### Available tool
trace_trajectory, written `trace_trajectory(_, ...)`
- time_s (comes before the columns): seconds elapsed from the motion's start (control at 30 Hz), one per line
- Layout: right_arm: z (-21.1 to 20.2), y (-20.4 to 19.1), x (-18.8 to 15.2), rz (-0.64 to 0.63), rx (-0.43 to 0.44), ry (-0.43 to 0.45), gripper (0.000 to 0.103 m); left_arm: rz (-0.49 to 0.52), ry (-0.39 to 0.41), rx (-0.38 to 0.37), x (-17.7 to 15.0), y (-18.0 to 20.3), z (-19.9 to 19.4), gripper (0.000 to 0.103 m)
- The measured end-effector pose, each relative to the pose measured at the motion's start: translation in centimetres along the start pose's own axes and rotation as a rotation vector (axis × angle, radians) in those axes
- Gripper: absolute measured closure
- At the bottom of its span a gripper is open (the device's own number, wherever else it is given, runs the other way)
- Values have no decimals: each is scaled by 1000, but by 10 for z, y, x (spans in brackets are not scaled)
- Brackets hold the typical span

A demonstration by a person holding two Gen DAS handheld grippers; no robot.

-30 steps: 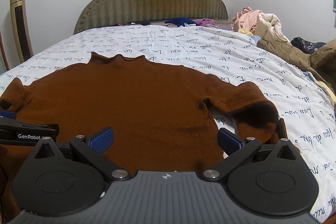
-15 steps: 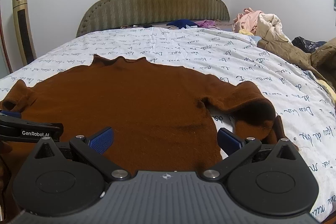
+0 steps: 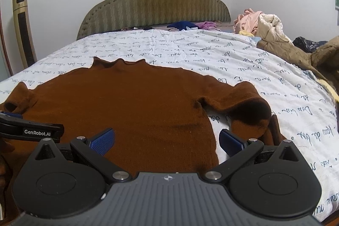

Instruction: Fold small clothes

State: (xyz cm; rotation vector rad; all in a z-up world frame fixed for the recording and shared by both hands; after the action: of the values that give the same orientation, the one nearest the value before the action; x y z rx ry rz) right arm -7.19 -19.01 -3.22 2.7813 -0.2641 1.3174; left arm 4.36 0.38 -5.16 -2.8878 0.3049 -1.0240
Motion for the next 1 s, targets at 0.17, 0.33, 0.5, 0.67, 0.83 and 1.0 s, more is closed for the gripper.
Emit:
trace_trajectory(0.17, -3, 2, -4, -16, -30, 11, 0, 2, 5, -27, 2, 6, -3, 0)
trace_trajectory(0.33, -10, 12, -4, -7, -62, 39, 1, 36, 23, -43, 3, 18, -8, 0)
trace_trajectory(0.5, -24, 69, -10, 71, -212, 83, 9, 29, 21, -38, 3, 17, -8, 0)
trace_trajectory(0.67, -20, 127, -20, 146, -343, 49, 26, 29, 11, -37, 2, 19, -7, 0)
trace_trajectory(0.83, -3, 144, -18, 161, -347, 26, 44, 62, 12, -32, 1, 28, -7, 0)
trace_trajectory(1.0, 7, 134, -14, 136, -321, -4, 44, 73, 10, -25, 0, 30, -6, 0)
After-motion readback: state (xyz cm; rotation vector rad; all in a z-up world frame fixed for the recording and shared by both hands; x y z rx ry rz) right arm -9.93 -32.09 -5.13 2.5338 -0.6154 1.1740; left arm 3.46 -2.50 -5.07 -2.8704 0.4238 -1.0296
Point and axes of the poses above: each gripper's, at about its wrist camera, not at the fingertips, and z roughly the way its jaws point, y to its right, x to its top, the point moved 7 cm from there along z, roughly the way its jaws point, and after that the axes turned 7 degrees about -y, right-handed, at the moved point
